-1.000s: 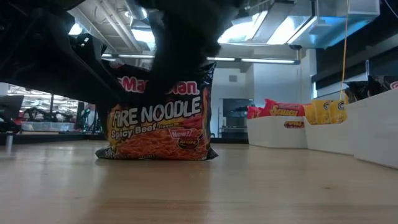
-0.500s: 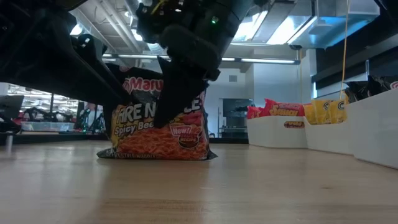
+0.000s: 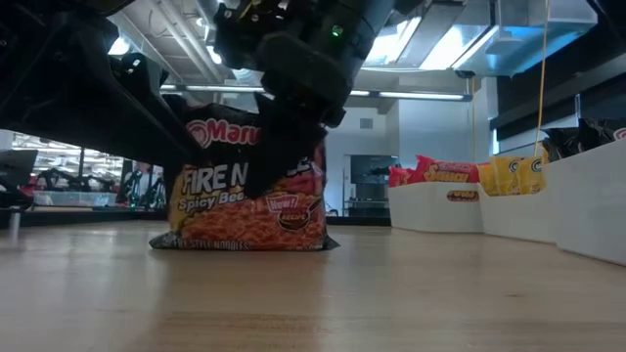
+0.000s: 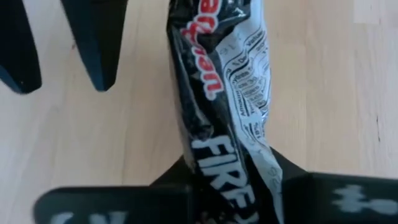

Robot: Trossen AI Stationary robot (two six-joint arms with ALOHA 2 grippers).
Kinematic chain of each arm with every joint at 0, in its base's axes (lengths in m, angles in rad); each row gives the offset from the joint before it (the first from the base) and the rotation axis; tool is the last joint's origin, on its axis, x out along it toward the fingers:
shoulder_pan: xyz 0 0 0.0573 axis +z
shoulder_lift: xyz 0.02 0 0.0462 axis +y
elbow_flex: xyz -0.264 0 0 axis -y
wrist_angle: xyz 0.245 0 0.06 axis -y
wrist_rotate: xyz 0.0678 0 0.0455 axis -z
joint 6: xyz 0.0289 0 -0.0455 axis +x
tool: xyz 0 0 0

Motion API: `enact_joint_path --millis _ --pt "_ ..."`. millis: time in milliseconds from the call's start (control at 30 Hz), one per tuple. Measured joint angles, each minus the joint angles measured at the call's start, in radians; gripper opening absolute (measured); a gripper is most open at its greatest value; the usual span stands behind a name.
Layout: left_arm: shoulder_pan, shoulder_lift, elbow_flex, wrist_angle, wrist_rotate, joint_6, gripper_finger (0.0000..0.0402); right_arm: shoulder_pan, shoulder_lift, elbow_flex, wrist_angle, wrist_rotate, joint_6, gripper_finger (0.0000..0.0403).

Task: Sort Maruchan noodles
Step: Put the black noodle pack into the bottom white bin

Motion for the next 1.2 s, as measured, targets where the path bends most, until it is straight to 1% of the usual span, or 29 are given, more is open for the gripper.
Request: enact_joint_path --millis 200,300,467,567,700,833,933,1100,1200 --pt "-0.012 0.000 0.000 0.000 0.000 -0.004 0.0158 0.007 -0.023 0.002 -0.046 -0.008 0.004 0.0045" --pt "-0.027 0.000 0.000 0.002 0.000 -0.006 0.0158 0.014 -0.055 0.002 -0.108 -0.006 0.025 0.0050" --pt "-0.052 0.000 0.000 0.003 -0.005 -0.017 0.0158 0.045 -0.136 0.003 -0.187 0.010 0.046 0.0031" --pt "-0.060 0.000 0.000 0.003 -0.006 -0.018 0.0158 0.067 -0.197 0.003 -0.262 0.010 0.074 0.0030" --pt "-0.067 0.000 0.000 0.003 -0.007 -0.019 0.0158 0.107 -0.277 0.003 -0.367 0.042 0.157 0.0033" --pt "-0.067 0.000 0.000 0.003 -0.007 -0.019 0.0158 0.172 -0.363 0.003 -0.491 0.100 0.292 0.0032" --pt "-0.067 0.000 0.000 0.003 -0.007 -0.019 0.0158 0.243 -0.417 0.002 -0.601 0.147 0.417 0.0032" --pt "-0.067 0.000 0.000 0.005 -0.007 -0.019 0.0158 0.378 -0.497 0.002 -0.760 0.187 0.667 0.0035" --pt "-0.066 0.000 0.000 0.007 -0.007 -0.019 0.0158 0.470 -0.537 0.002 -0.847 0.241 0.834 0.0035"
